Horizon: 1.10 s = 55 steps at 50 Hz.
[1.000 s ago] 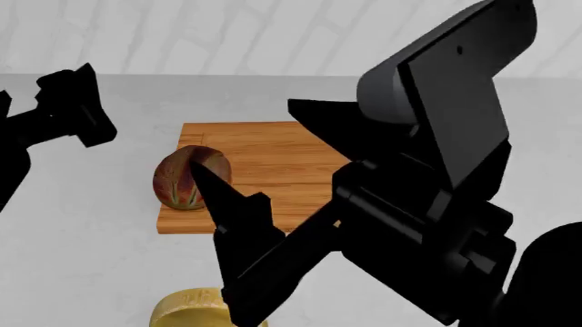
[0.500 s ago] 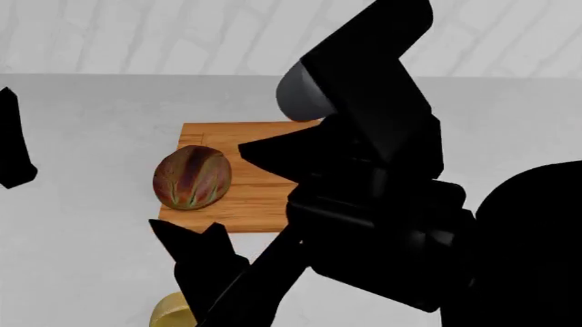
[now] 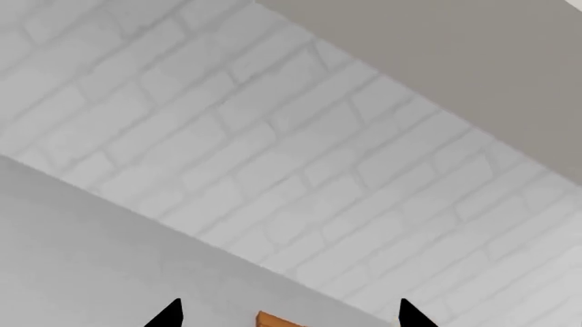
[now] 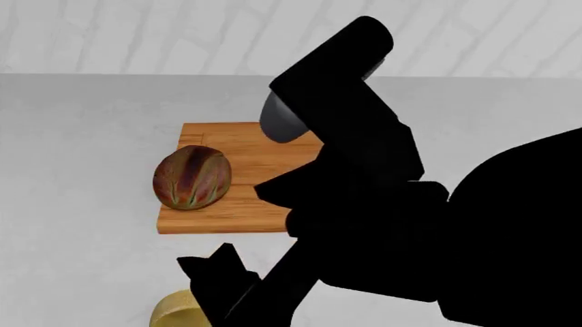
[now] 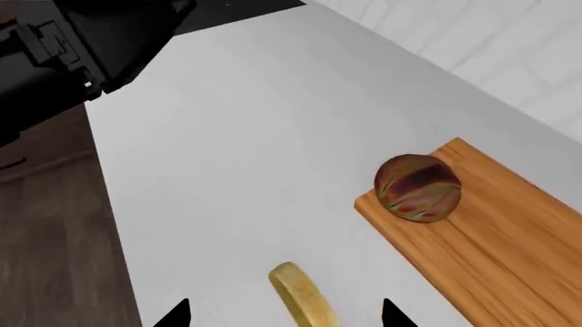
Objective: Place the bread and cheese on the cutting board.
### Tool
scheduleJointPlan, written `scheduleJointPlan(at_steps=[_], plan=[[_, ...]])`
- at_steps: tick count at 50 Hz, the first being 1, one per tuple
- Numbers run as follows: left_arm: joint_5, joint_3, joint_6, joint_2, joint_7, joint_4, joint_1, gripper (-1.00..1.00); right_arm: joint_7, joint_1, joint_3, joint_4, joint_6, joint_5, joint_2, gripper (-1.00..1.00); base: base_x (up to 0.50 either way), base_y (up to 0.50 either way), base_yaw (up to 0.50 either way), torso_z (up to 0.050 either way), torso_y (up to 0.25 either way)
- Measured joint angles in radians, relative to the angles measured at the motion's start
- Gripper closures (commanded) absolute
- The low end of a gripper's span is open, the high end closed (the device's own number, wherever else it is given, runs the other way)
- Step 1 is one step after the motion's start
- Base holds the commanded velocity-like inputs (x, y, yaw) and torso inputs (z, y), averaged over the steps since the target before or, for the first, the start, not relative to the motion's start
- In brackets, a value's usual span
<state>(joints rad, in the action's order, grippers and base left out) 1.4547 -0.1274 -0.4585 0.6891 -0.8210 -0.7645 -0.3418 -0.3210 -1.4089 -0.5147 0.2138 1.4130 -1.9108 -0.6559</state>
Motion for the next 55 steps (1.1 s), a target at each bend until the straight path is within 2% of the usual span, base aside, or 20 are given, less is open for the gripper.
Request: scheduleJointPlan(at_steps=[20, 38, 55], plan=[[-0.006, -0.052, 0.03, 0.018, 0.033, -0.047, 0.063, -1.0, 0.183, -0.046, -0.13, -0.078, 0.036, 0.272, 0.066, -1.0, 0.0, 0.0, 0.0, 0.0, 0.0], [0.007, -0.081, 0.047, 0.029, 0.04, -0.067, 0.083, -1.0, 0.339, -0.04, -0.26, -0.113, -0.03, 0.491, 0.129, -1.0, 0.0, 0.0, 0.0, 0.0, 0.0], [0.012, -0.085, 0.051, 0.033, 0.038, -0.077, 0.086, -1.0, 0.417, 0.007, -0.352, -0.12, -0.1, 0.607, 0.16, -1.0, 0.0, 0.0, 0.0, 0.0, 0.0]])
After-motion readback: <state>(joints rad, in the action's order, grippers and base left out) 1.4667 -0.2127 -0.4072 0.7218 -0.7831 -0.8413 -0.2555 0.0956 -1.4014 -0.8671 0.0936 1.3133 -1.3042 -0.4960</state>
